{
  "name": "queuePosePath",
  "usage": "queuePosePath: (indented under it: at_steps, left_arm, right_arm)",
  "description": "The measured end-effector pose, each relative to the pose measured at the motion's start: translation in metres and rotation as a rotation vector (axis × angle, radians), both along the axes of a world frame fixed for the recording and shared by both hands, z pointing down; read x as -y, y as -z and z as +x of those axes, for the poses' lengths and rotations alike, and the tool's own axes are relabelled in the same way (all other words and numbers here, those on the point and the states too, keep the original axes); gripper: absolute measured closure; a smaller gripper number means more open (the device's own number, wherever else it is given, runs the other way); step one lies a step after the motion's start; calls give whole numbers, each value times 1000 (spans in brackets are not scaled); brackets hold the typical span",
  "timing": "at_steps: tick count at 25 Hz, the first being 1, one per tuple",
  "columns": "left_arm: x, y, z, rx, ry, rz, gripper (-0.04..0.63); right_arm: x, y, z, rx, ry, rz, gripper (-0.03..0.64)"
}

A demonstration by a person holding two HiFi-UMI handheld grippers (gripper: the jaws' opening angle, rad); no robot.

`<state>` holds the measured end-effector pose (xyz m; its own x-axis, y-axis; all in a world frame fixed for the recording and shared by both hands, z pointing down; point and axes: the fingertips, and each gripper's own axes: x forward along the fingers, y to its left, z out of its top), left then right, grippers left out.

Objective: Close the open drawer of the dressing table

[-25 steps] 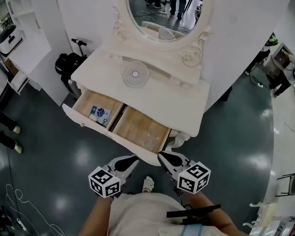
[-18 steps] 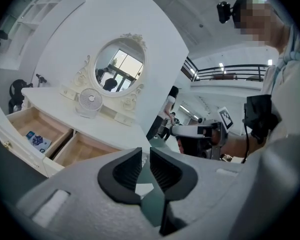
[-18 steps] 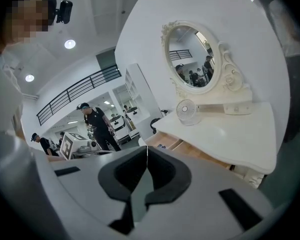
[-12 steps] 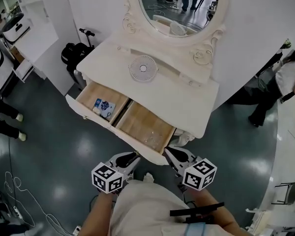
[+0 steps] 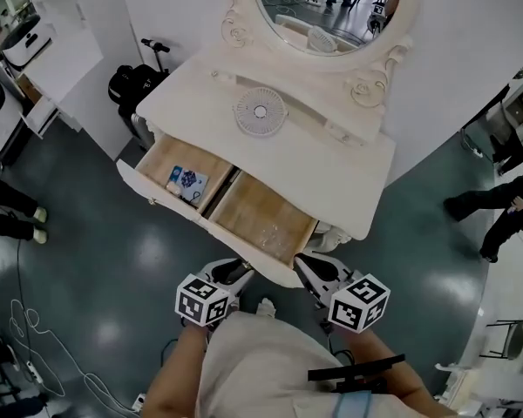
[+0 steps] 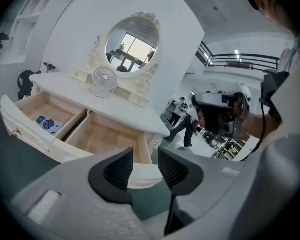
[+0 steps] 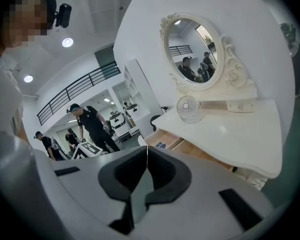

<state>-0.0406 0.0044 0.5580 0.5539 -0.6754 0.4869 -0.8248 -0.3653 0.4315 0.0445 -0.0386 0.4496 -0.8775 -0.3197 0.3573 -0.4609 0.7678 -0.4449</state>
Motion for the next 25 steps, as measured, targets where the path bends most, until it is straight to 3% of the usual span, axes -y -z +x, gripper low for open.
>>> queuePosePath:
  at_steps: [7, 13, 25]
  left_arm:
    - [2, -34, -2, 38, -33, -76, 453]
    - [5, -74, 2, 133, -91, -152, 433]
    - [13, -120, 2, 222, -145, -256, 433]
  right_arm:
    - [1, -5, -4, -20, -13, -9, 600]
    - [1, -6, -2, -32, -17, -11, 600]
    - [9, -19, 6, -60, -45, -36, 600]
